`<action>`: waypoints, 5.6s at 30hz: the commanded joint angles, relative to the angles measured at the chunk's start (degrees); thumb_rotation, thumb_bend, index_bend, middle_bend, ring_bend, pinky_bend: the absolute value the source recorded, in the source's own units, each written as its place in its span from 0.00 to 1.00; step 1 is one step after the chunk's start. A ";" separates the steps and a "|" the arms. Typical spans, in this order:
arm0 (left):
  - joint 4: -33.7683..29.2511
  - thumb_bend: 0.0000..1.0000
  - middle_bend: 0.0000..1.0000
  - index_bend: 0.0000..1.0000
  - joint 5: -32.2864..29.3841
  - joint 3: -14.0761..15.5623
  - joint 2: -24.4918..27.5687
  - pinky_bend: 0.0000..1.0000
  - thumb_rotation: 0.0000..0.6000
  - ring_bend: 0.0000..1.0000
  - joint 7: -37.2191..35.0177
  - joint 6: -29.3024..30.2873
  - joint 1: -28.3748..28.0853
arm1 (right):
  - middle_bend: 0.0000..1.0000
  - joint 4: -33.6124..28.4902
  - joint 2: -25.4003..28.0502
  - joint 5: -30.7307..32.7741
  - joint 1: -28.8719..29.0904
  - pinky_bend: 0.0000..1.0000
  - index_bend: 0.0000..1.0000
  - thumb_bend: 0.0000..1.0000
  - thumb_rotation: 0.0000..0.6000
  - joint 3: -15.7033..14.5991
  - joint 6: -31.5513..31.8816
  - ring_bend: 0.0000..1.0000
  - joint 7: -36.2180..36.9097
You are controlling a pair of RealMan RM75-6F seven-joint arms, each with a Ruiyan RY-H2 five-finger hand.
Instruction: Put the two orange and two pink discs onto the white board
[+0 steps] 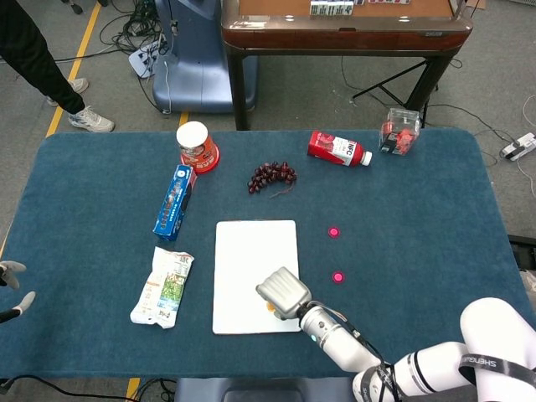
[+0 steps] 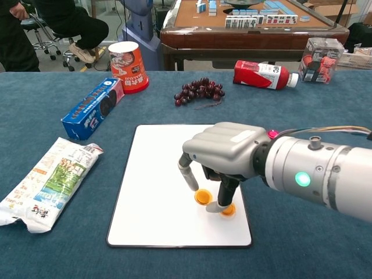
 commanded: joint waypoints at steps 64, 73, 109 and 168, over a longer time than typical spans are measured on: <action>-0.28 0.24 0.58 0.49 0.24 0.56 -0.61 0.78 1.00 0.49 2.02 -0.80 -0.34 | 1.00 6.98 12.26 1.71 -8.79 1.00 0.41 0.17 1.00 -4.55 -0.67 1.00 7.49; -0.25 0.24 0.58 0.49 0.15 0.48 -0.50 0.78 1.00 0.49 1.66 -0.74 -0.30 | 1.00 8.51 10.86 2.18 -8.88 1.00 0.43 0.20 1.00 -4.19 -1.36 1.00 7.13; -0.31 0.24 0.58 0.49 0.18 0.52 -0.42 0.78 1.00 0.49 1.58 -0.85 -0.32 | 1.00 4.83 11.06 -0.05 -7.68 1.00 0.55 0.26 1.00 -0.47 -0.70 1.00 6.82; -0.09 0.24 0.58 0.49 -0.28 0.27 0.00 0.78 1.00 0.49 0.35 -0.93 -0.13 | 1.00 20.56 7.00 16.38 -0.46 1.00 0.32 0.23 1.00 5.96 -4.29 1.00 7.17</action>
